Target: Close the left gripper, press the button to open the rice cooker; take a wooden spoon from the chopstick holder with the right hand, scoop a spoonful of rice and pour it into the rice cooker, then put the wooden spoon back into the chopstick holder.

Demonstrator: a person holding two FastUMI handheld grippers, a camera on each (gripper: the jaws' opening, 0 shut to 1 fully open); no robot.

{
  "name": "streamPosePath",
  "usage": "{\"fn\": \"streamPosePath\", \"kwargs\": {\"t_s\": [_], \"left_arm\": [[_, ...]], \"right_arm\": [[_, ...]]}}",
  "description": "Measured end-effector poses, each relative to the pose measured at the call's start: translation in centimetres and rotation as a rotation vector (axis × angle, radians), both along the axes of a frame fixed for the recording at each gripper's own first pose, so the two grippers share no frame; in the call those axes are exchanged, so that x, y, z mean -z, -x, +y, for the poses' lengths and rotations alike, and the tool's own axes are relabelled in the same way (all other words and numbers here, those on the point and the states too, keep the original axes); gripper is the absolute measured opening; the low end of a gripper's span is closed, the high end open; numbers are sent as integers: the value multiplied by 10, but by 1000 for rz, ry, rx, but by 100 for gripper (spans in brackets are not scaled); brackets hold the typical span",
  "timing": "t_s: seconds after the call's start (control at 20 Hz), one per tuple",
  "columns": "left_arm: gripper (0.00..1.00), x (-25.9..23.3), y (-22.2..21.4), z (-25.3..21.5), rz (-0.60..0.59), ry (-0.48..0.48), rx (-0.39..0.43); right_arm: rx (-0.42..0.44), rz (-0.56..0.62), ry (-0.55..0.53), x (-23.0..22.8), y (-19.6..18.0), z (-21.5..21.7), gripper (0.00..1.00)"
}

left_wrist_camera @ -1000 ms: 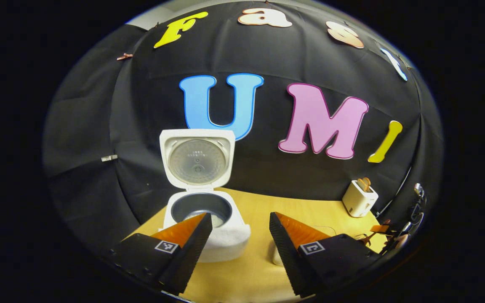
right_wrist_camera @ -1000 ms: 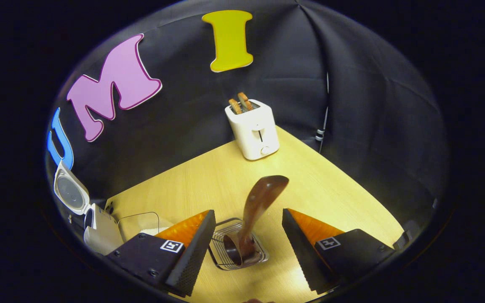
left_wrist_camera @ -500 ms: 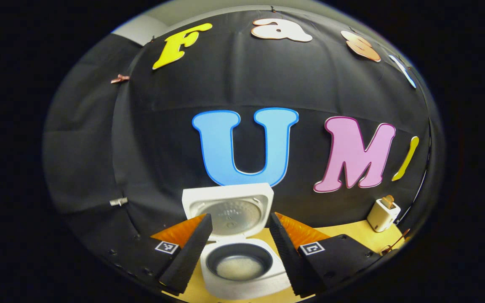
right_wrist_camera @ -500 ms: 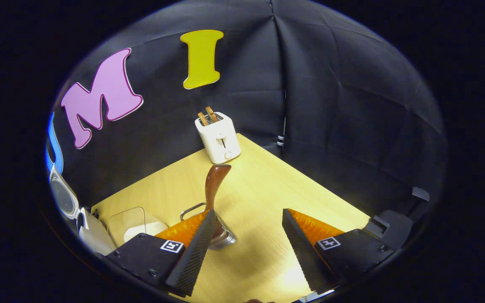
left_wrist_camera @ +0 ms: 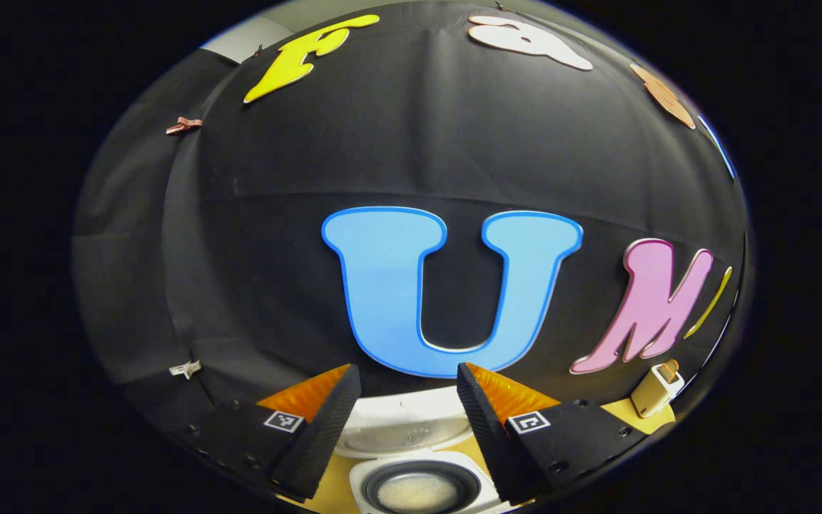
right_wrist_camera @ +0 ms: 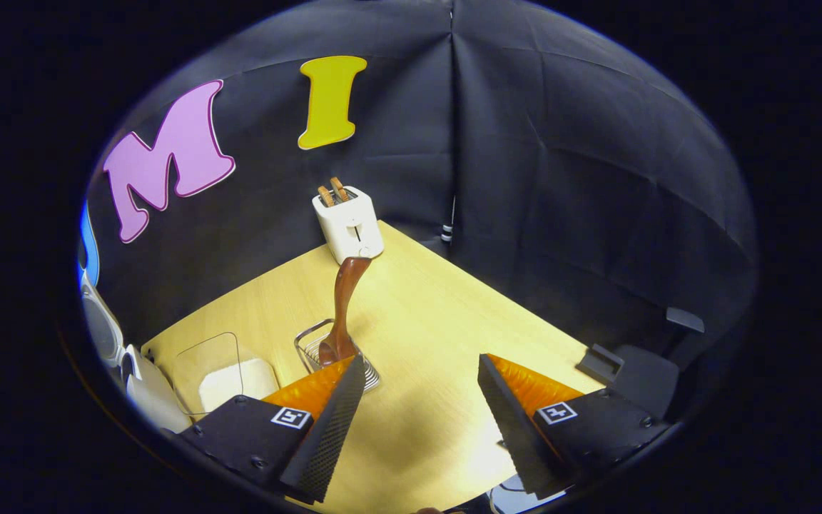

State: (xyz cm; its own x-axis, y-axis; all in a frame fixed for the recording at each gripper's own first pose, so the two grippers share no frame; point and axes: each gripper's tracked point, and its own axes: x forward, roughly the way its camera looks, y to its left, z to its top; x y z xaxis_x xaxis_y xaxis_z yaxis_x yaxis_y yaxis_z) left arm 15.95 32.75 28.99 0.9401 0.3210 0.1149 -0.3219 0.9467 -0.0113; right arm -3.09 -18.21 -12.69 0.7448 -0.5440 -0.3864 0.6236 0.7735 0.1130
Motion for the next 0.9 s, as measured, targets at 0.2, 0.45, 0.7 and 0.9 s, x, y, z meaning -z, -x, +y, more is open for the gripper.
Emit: {"fn": "streamPosePath", "kwargs": {"t_s": [0.2,0.45,0.7,0.9], "left_arm": [[88,17,-45,30,42,-5,10],[89,51,-90,49,128,27,24],[87,70,-101,47,174,86,37],[91,84,-87,29,225,143,39]], "right_arm": [[13,-4,15,-8,13,11,98],[12,-16,62,-26,27,23,99],[-7,-10,54,-22,27,30,99],[-38,-14,28,-14,16,34,98]]}}
